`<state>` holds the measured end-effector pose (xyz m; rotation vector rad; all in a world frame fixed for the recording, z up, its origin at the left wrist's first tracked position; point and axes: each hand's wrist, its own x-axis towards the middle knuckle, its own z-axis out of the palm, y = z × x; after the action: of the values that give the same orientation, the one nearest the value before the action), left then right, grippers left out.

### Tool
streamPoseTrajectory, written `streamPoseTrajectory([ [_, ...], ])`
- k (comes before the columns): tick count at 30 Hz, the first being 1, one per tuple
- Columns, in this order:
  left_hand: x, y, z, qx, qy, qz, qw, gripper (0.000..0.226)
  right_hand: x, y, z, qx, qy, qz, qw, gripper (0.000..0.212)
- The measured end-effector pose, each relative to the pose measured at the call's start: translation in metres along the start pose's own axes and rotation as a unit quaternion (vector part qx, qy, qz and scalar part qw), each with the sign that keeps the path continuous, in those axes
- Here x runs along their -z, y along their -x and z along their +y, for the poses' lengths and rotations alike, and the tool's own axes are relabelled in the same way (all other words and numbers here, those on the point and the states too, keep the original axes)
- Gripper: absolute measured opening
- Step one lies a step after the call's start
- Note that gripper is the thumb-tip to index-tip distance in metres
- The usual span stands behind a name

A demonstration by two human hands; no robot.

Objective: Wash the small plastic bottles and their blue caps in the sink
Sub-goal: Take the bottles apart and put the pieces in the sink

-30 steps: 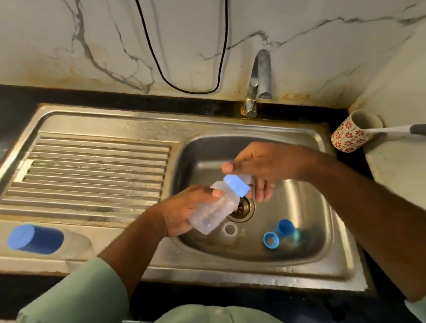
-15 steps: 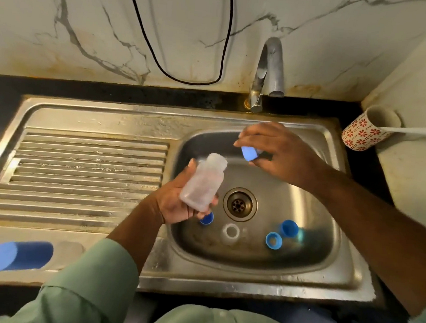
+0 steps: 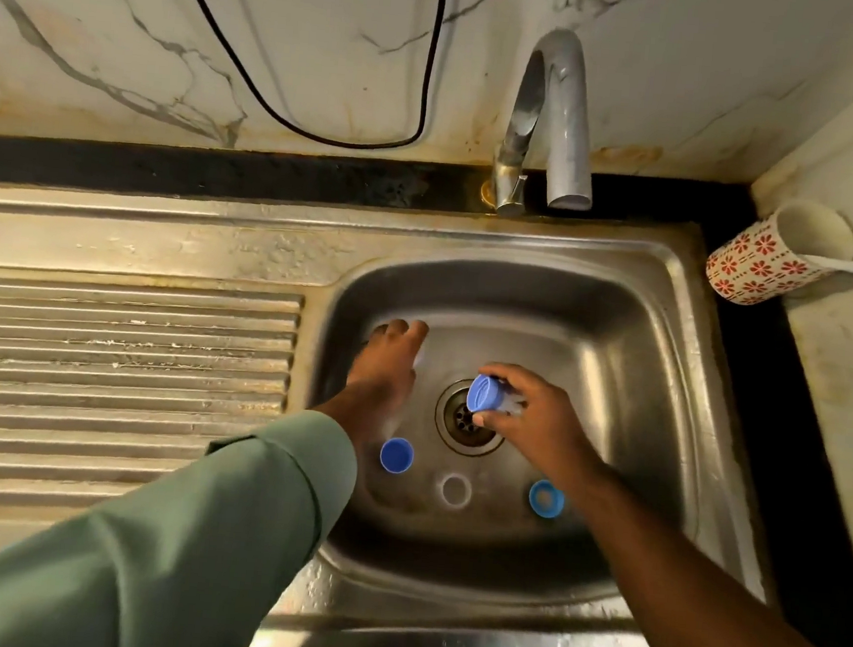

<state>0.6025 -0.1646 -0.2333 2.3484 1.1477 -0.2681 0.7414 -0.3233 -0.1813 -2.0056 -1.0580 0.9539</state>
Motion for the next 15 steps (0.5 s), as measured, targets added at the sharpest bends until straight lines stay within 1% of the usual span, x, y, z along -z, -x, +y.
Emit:
streamPoseTrajectory([
  [2, -0.005, -0.007, -0.004, 0.012, -0.012, -0.013, 1.000, 0.062, -0.005, -0.001, 0.002, -0.025, -0.011, 0.006, 1.000, 0.055],
  [5, -0.008, -0.007, -0.003, 0.001, -0.023, -0.016, 1.000, 0.066, -0.009, 0.002, 0.000, -0.049, -0.041, 0.017, 0.998, 0.049],
  [9, -0.004, 0.004, 0.002, 0.020, -0.013, -0.031, 0.999, 0.090, -0.009, 0.006, -0.002, -0.075, -0.084, 0.048, 0.993, 0.042],
  [10, 0.001, 0.009, 0.004, 0.030, -0.004, -0.018, 0.999, 0.093, -0.007, 0.009, -0.003, -0.076, -0.101, 0.056, 0.990, 0.041],
  [11, 0.007, 0.017, 0.007, 0.038, 0.011, 0.014, 0.999, 0.093, -0.006, 0.012, -0.002, -0.074, -0.115, 0.063, 0.989, 0.041],
  [12, 0.013, 0.026, 0.011, 0.044, 0.032, 0.070, 0.996, 0.087, -0.005, 0.016, -0.003, -0.071, -0.127, 0.067, 0.987, 0.042],
  [13, 0.020, 0.038, 0.016, 0.051, 0.075, 0.133, 0.987, 0.076, -0.004, 0.021, -0.006, -0.069, -0.138, 0.068, 0.986, 0.043],
  [14, 0.027, 0.050, 0.021, 0.066, 0.157, 0.156, 0.973, 0.063, -0.003, 0.026, -0.009, -0.068, -0.149, 0.067, 0.984, 0.044],
  [15, 0.034, 0.065, 0.028, 0.084, 0.279, 0.129, 0.948, 0.051, -0.002, 0.032, -0.013, -0.065, -0.157, 0.068, 0.983, 0.043],
])
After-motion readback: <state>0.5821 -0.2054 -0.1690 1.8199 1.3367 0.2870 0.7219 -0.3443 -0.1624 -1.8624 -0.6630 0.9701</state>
